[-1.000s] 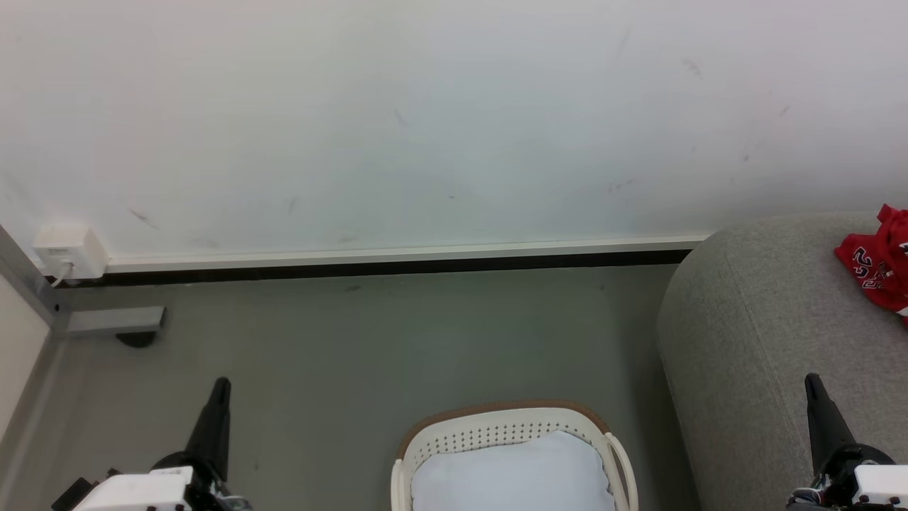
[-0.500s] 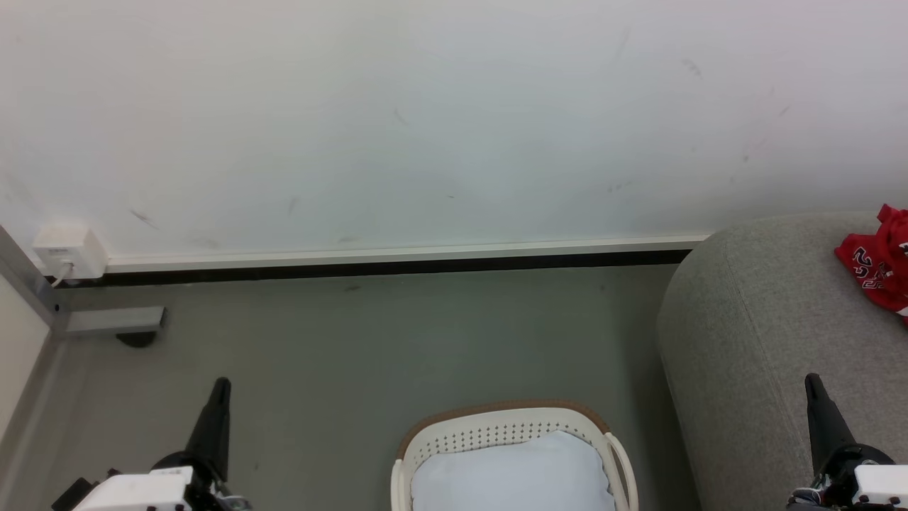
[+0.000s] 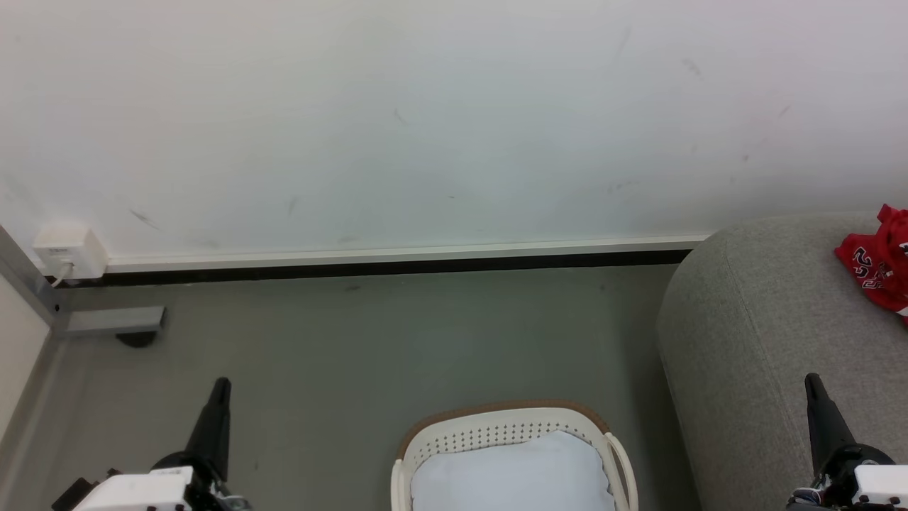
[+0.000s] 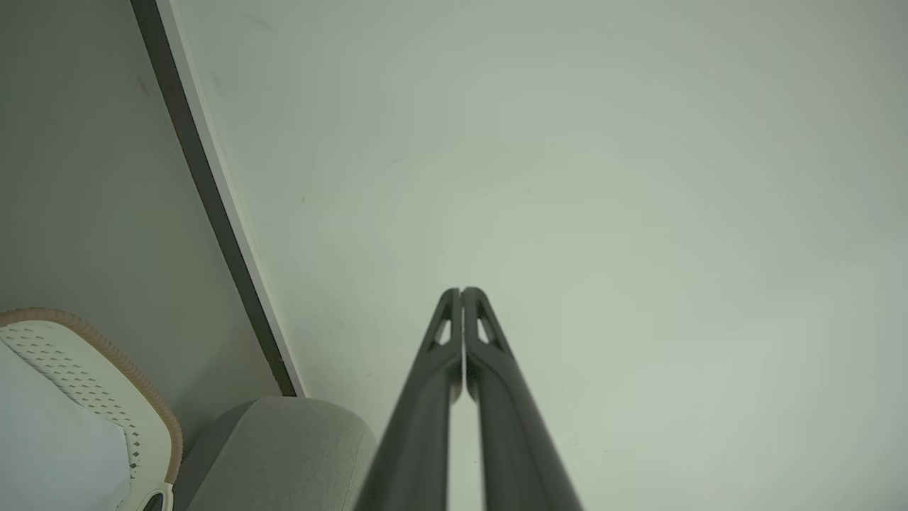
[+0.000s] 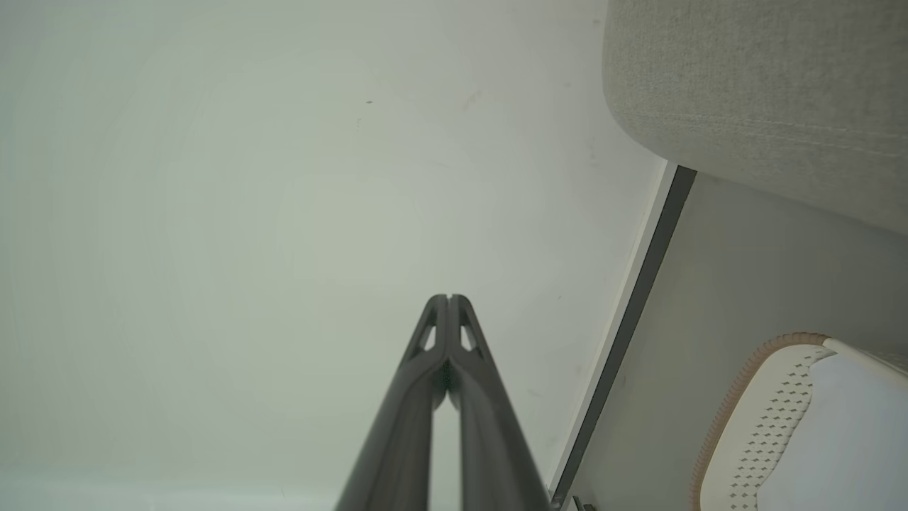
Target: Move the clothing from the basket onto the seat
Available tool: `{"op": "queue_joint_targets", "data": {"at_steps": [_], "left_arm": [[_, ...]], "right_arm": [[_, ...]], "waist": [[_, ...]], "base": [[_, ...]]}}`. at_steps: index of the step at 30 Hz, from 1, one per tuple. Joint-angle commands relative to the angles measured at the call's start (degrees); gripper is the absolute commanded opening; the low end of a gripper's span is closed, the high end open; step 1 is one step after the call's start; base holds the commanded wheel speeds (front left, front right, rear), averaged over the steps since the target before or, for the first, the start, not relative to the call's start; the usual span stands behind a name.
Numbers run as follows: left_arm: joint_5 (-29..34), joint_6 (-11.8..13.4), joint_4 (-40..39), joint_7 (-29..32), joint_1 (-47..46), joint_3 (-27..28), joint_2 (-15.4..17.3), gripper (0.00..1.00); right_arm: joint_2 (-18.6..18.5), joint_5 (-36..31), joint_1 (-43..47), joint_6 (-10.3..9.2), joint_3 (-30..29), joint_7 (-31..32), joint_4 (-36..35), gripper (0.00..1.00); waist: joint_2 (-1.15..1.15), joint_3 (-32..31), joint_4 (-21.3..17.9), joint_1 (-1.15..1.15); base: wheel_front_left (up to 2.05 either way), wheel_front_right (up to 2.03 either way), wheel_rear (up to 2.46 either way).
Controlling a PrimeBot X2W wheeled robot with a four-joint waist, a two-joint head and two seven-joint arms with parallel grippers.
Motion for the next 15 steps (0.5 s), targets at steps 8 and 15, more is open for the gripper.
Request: {"op": "queue_joint_targets", "data": {"at_steps": [8, 15], "left_arm": [[-0.79, -0.24, -0.10, 0.28, -0.41, 0.15, 0.10, 0.00], [-0.80, -0.24, -0.10, 0.28, -0.41, 0.15, 0.10, 0.00]], "right_arm": [[-0.39, 0.04, -0.32, -0.12, -0.18, 0.26, -0.27, 0.00], [-0.39, 0.04, -0.32, -0.12, -0.18, 0.26, -0.27, 0.00]], "waist": [[0.00, 0.00, 0.00, 0.00], [0.00, 0.00, 0.00, 0.00]], "base": [[0.00, 0.00, 0.00], [0.00, 0.00, 0.00]]}}
